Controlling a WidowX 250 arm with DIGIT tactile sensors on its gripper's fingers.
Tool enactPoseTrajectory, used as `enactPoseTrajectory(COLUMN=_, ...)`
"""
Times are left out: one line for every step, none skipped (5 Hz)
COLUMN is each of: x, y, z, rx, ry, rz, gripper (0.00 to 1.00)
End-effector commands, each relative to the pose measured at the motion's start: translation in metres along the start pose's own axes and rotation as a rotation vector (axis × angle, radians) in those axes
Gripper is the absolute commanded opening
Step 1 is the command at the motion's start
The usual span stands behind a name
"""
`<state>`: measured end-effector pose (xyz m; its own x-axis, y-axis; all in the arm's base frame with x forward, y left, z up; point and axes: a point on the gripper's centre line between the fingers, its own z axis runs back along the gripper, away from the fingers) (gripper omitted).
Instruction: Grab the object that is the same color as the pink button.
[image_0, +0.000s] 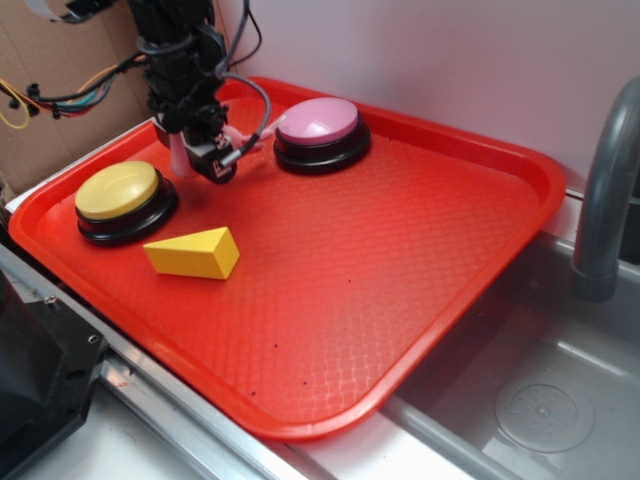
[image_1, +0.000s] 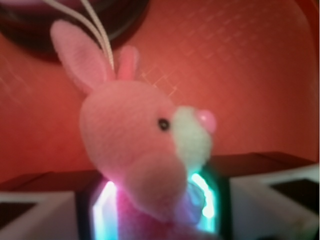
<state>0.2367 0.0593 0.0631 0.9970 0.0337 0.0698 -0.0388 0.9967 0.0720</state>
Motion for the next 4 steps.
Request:
enactPoseTrajectory(x=0.010, y=-0.024, z=0.097, rx=-0.122, ry=0.002, rz=0.288, gripper=0.00)
enactPoseTrajectory(x=0.006, y=-0.045, z=0.130, rx=-0.182, ry=-0.002, rz=0.273, gripper=0.00)
enactPoseTrajectory(x=0.000, y=-0.050, z=0.138, rx=-0.177, ry=-0.034, rz=0.273, gripper=0.00)
enactPoseTrajectory(x=-0.004, y=-0.039, z=0.124, rx=-0.173, ry=-0.009, rz=0.308, gripper=0.00)
